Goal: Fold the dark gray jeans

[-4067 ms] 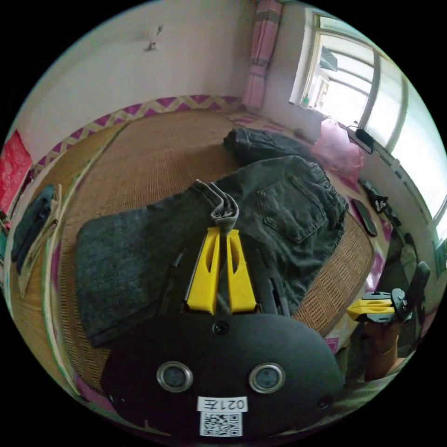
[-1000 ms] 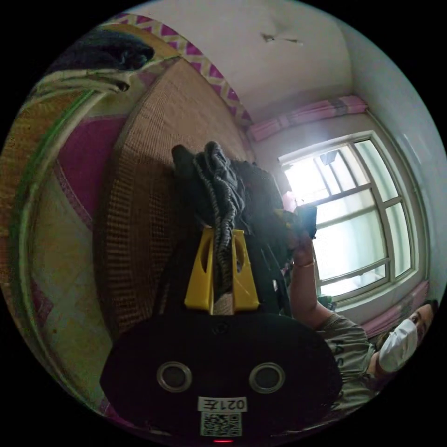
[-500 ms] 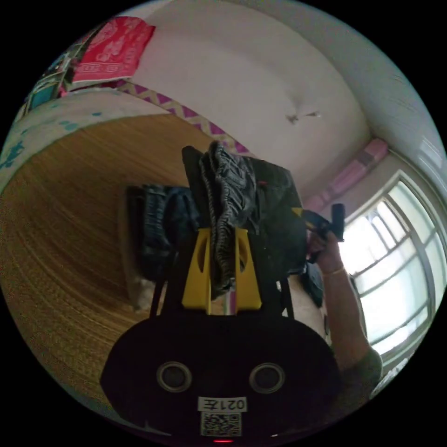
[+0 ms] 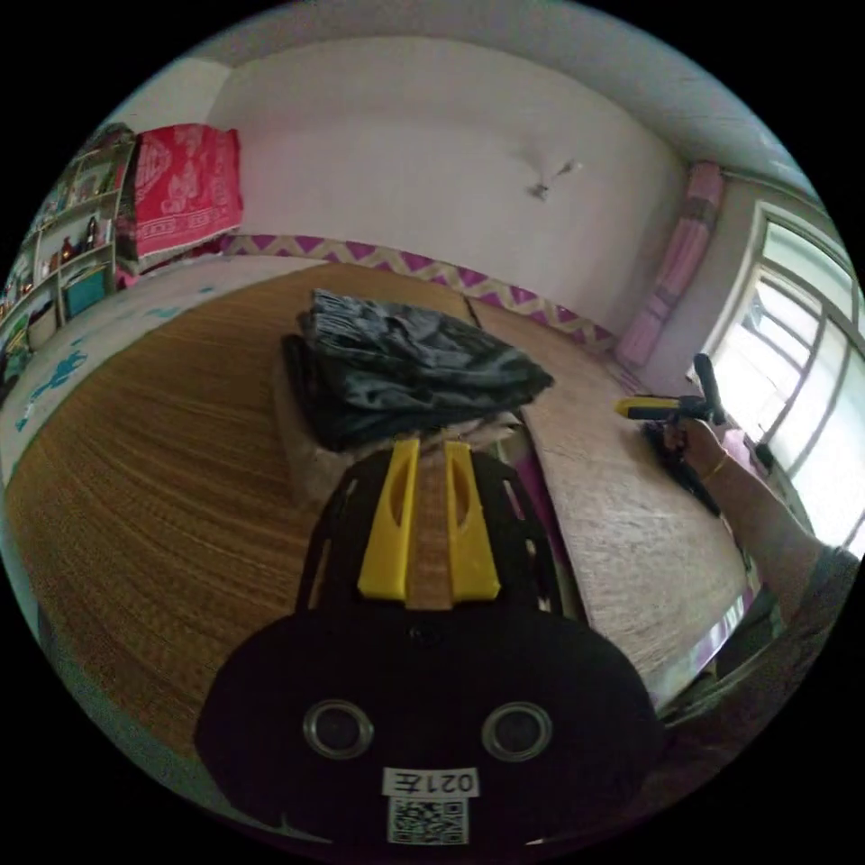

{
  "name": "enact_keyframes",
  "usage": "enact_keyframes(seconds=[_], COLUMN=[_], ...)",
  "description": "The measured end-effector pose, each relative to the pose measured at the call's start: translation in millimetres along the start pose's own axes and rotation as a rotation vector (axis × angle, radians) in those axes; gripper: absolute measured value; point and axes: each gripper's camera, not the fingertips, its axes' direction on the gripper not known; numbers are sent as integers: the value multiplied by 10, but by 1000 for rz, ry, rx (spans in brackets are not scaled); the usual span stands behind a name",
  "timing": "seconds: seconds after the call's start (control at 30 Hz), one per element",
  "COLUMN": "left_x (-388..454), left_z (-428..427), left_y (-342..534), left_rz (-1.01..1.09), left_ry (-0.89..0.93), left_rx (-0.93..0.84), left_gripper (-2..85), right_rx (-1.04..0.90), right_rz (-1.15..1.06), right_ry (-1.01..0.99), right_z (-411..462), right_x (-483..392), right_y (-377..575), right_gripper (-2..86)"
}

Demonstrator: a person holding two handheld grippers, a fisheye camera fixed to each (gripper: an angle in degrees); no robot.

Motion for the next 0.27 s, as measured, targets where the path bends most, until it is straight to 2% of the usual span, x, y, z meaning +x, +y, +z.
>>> enact_keyframes(seconds=[0.13,0.2,0.27], left_x=[520,848,1114], left_z=[105,142,137], left_y=[332,498,596], left_rz=[85,81,80], left_ry=[15,38,33], left_rx=[-85,-131,-151], left_gripper=[35,19,2], right_rx=[2,-75,-140], right_rz=[21,50,73], right_ry=[292,460,531], right_z=[-358,-493,-566], right_x=[271,566,785], right_y=[924,1416,1716], right_gripper=[102,117,123])
